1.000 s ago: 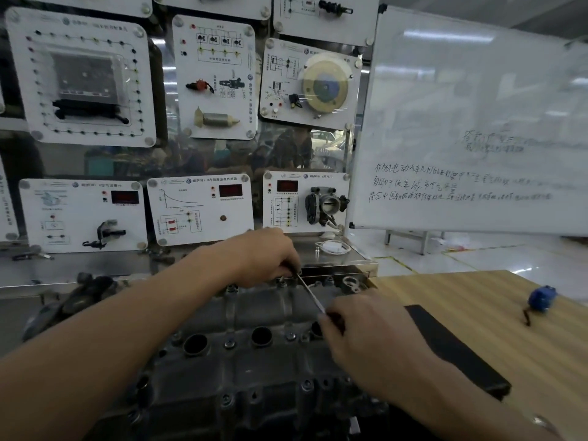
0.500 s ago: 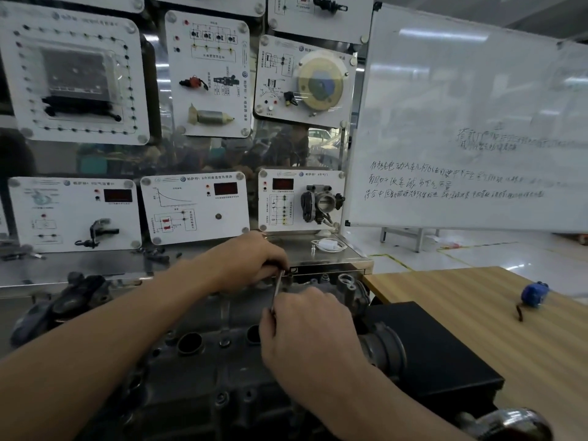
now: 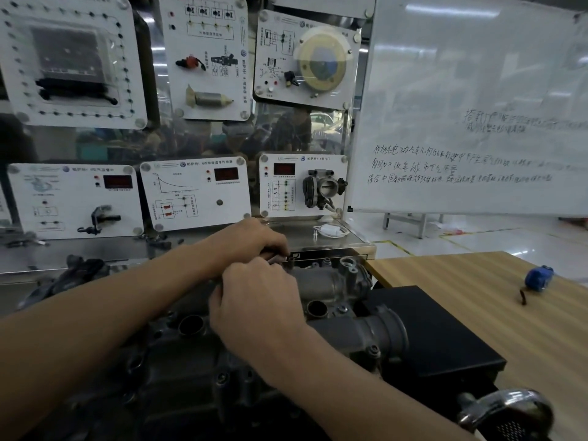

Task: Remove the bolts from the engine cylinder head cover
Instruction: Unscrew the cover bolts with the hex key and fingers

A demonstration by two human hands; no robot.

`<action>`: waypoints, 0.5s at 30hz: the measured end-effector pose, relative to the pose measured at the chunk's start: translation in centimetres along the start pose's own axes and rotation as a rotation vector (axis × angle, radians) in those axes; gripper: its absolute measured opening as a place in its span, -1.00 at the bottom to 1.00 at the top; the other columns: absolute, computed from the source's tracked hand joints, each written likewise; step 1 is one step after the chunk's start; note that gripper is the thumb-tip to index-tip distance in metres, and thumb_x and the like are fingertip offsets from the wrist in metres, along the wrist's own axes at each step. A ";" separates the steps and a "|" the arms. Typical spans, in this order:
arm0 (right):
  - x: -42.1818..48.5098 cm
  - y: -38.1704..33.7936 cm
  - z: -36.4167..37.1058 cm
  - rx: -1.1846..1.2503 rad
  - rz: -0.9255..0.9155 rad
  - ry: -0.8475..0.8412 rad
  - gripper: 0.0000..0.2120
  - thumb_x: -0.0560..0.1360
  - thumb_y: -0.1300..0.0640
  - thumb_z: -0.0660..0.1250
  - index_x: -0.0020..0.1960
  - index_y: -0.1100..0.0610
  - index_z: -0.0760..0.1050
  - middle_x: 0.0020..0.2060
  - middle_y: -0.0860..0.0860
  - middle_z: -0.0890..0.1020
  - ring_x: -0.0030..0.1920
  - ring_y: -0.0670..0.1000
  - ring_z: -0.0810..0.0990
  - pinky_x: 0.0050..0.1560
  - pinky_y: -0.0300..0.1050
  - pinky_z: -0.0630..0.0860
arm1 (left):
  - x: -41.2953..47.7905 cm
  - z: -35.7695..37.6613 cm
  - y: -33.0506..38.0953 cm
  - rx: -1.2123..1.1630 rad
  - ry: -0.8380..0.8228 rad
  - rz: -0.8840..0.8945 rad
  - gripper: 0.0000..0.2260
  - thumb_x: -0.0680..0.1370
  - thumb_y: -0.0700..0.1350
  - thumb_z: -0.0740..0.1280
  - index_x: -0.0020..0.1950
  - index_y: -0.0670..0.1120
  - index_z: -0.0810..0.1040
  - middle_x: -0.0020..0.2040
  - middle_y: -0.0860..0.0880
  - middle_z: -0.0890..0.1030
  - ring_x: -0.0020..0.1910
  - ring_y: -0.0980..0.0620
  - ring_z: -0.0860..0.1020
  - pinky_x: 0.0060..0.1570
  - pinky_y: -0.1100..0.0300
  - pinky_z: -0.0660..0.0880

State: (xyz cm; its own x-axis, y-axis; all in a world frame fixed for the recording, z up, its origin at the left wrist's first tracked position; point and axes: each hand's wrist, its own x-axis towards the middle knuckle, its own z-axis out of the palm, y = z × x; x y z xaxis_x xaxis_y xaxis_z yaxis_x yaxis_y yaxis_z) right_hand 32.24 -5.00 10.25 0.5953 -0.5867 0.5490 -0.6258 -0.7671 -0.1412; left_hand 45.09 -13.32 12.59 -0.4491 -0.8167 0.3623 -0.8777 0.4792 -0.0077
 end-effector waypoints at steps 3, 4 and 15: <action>0.2 0.2 0.1 0.003 -0.011 -0.009 -0.67 0.56 0.05 0.27 -0.34 0.09 0.29 -0.46 -0.01 0.24 -0.42 0.04 0.30 -0.42 -0.14 0.23 | -0.1 0.0 -0.2 0.000 -0.005 0.003 -0.82 0.50 -0.19 0.43 0.07 -0.03 0.69 -0.04 -0.01 0.72 -0.08 0.04 0.63 -0.03 0.12 0.53; 0.0 0.5 0.1 0.002 -0.003 -0.008 -0.62 0.55 0.03 0.27 -0.37 0.09 0.22 -0.47 -0.01 0.25 -0.43 0.04 0.32 -0.42 -0.15 0.25 | -0.1 0.1 -0.2 -0.006 0.001 0.000 -0.83 0.50 -0.19 0.42 0.07 -0.02 0.69 -0.06 0.00 0.72 -0.11 0.08 0.62 -0.04 0.11 0.54; -4.8 10.1 -4.1 -0.146 0.138 -0.106 -0.70 0.59 -0.05 0.13 -0.18 0.06 0.50 -0.29 -0.05 0.51 -0.27 -0.02 0.50 -0.28 -0.09 0.48 | -0.2 -0.3 0.2 -0.045 0.025 0.018 -0.89 0.51 -0.11 0.45 0.00 0.07 0.68 -0.16 0.19 0.69 -0.18 0.34 0.57 -0.14 0.48 0.42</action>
State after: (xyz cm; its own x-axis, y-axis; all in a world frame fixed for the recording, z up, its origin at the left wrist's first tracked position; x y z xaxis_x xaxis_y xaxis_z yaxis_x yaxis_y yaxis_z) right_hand 20.97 -8.89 9.50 0.5439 -0.7132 0.4423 -0.7665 -0.6367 -0.0840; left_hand 45.09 -12.95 12.80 -0.4595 -0.8000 0.3859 -0.8609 0.5080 0.0279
